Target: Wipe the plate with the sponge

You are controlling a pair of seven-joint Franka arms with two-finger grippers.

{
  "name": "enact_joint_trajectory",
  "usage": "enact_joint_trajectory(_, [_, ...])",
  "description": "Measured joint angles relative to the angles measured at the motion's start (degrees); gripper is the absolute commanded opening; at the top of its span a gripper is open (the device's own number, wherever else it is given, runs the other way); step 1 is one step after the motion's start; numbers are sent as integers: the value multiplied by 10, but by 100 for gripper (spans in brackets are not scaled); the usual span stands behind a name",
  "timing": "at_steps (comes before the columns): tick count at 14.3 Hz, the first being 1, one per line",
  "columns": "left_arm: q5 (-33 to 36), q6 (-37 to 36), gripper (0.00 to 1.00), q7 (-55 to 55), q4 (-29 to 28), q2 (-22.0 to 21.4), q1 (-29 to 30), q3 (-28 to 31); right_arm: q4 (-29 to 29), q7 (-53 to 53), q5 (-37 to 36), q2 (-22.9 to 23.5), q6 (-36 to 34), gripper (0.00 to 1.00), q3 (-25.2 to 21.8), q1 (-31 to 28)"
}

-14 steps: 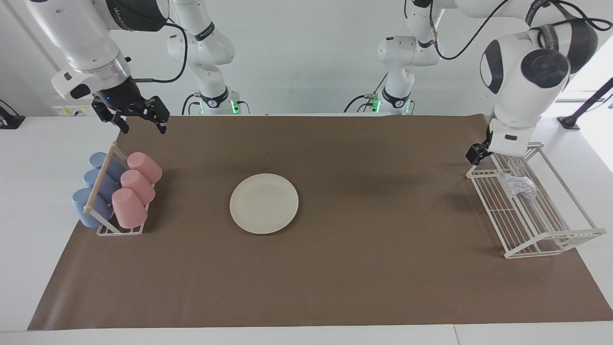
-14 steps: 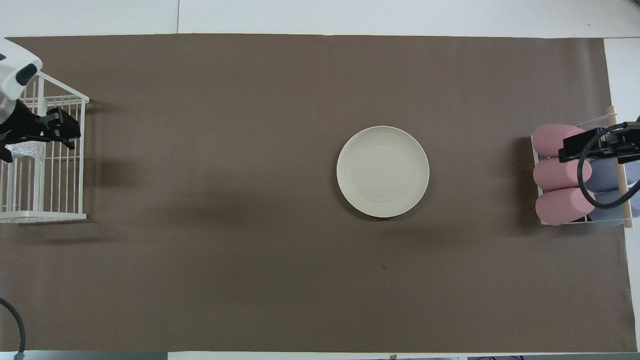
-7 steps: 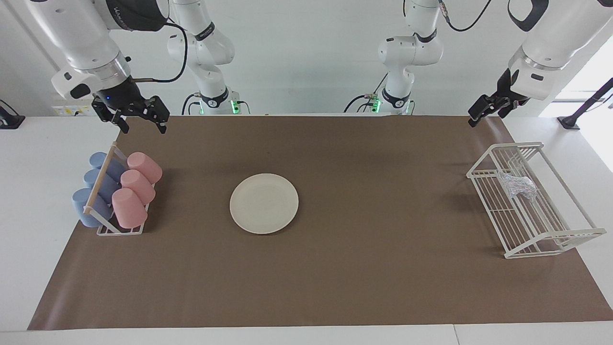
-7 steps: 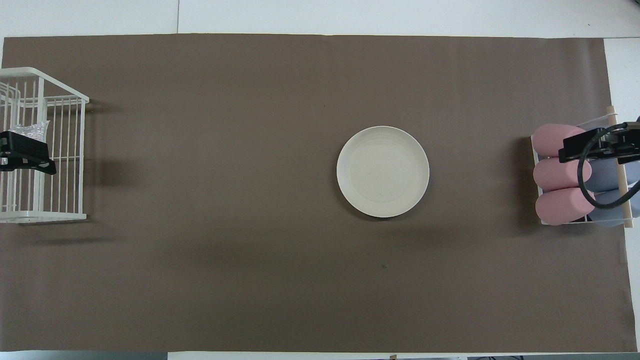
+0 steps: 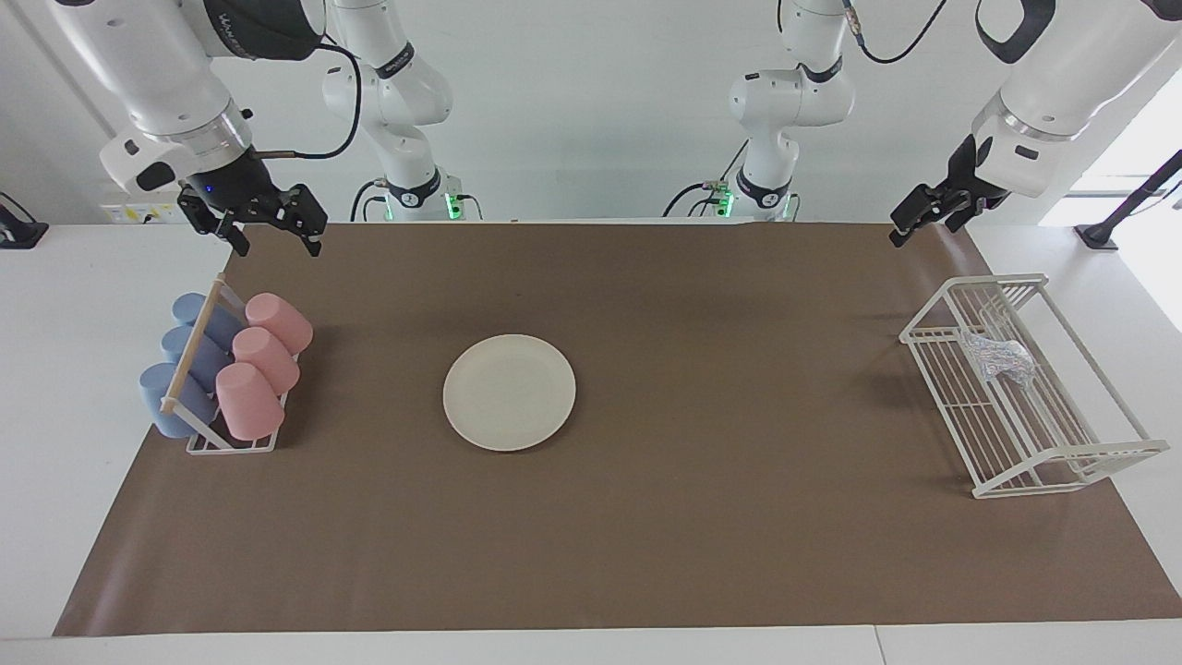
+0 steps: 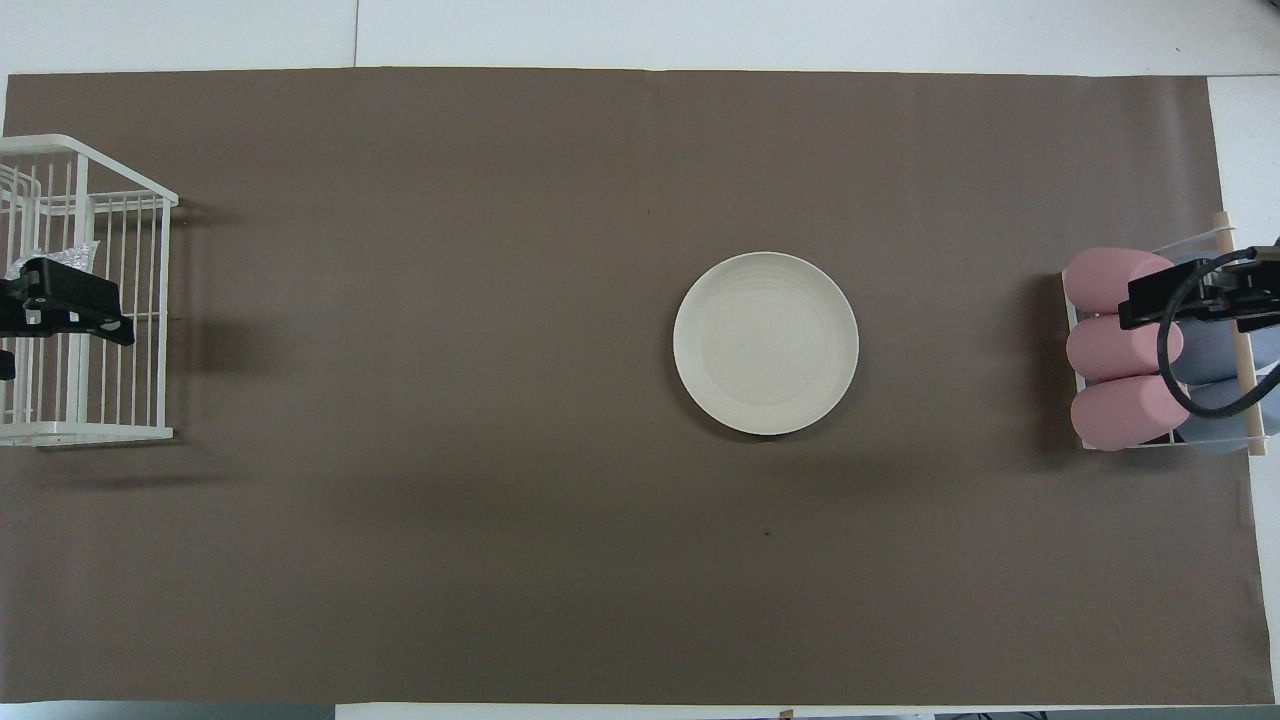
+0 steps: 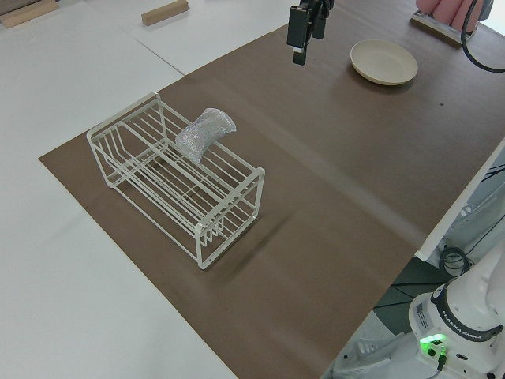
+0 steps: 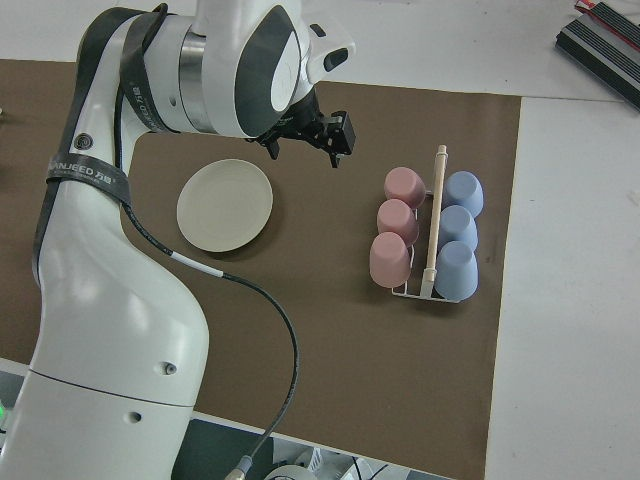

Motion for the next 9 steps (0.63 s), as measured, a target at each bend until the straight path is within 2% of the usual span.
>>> enact_joint_trajectory(9, [-12,12,100,0,23,14,0,-4,0,0,0,0,0,100,0,0])
